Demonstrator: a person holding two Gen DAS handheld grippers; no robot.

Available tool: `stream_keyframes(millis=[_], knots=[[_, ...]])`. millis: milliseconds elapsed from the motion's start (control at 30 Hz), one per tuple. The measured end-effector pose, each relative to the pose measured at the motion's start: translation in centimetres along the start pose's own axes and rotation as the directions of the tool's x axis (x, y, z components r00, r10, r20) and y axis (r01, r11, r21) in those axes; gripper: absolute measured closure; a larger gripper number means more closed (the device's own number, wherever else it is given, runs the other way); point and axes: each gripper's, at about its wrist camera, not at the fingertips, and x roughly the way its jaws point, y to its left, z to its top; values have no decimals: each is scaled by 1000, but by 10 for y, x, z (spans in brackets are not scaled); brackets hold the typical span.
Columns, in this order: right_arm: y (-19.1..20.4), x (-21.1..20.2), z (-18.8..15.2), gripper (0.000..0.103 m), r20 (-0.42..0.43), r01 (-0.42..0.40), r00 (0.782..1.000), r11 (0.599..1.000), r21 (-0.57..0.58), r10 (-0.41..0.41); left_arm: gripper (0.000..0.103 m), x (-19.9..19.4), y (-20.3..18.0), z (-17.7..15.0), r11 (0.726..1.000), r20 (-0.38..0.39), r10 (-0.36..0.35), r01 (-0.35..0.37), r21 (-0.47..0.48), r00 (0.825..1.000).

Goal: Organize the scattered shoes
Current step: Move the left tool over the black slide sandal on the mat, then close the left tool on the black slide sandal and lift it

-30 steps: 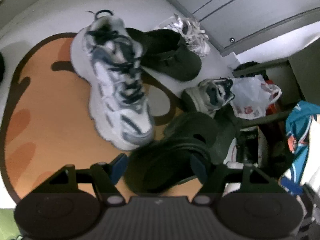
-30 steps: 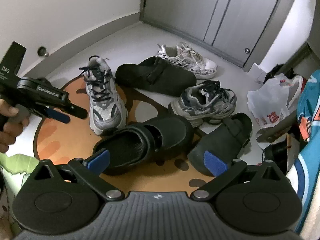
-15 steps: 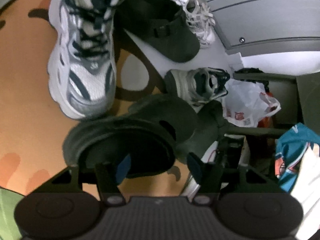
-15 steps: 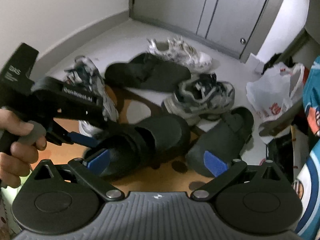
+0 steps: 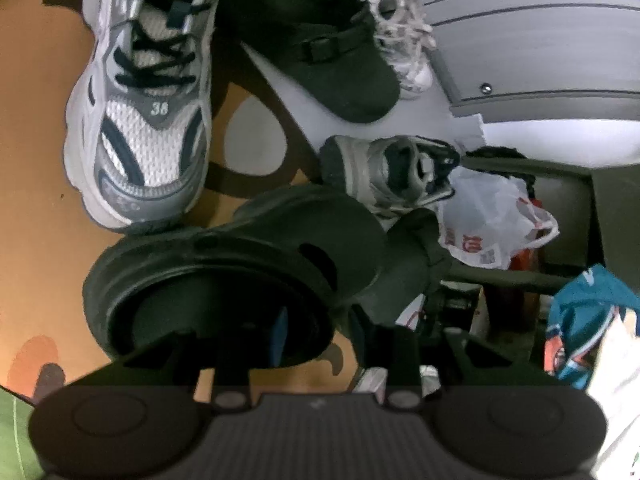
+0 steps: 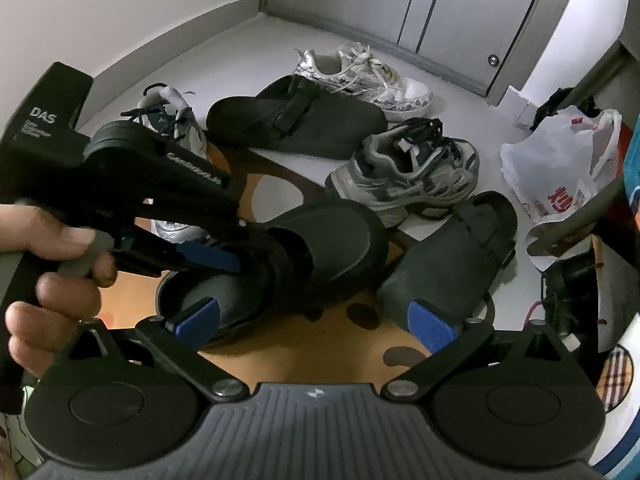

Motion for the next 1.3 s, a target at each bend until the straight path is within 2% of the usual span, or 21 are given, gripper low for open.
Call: stream_keyframes(millis=[133,167,267,733,967,1133,1300], knots=[[-1,3,-2,0,-13,8,1000,1000,0,-8,72,9,0,3,1000,-10,24,-24,-6,1000],[-2,4,-2,0,-13,13,1000,1000,-2,-13,79,12,1,3,1000,-14,21,-21,-8,1000],[-4,4,-2,0,-15,30,999,1000,0,-30,84,18,-1,0,999,-26,-8,9,35,1000],[-2,-8,-1,1,2,20,1000,1000,8,-20,88,-14,2,-17,985,-20,-25,28,173,999],[11,-19,6,1,29,-6,1000,999,-32,7,90,-56,24,-23,975,-30,-64,69,211,997],[24,-20,15,1,40,-31,999,997,-74,34,91,-85,49,-26,970,-18,-32,36,242,999],[38,-16,17,1,36,-52,998,994,-100,56,92,-108,77,-18,978,19,-1,-3,208,1000]])
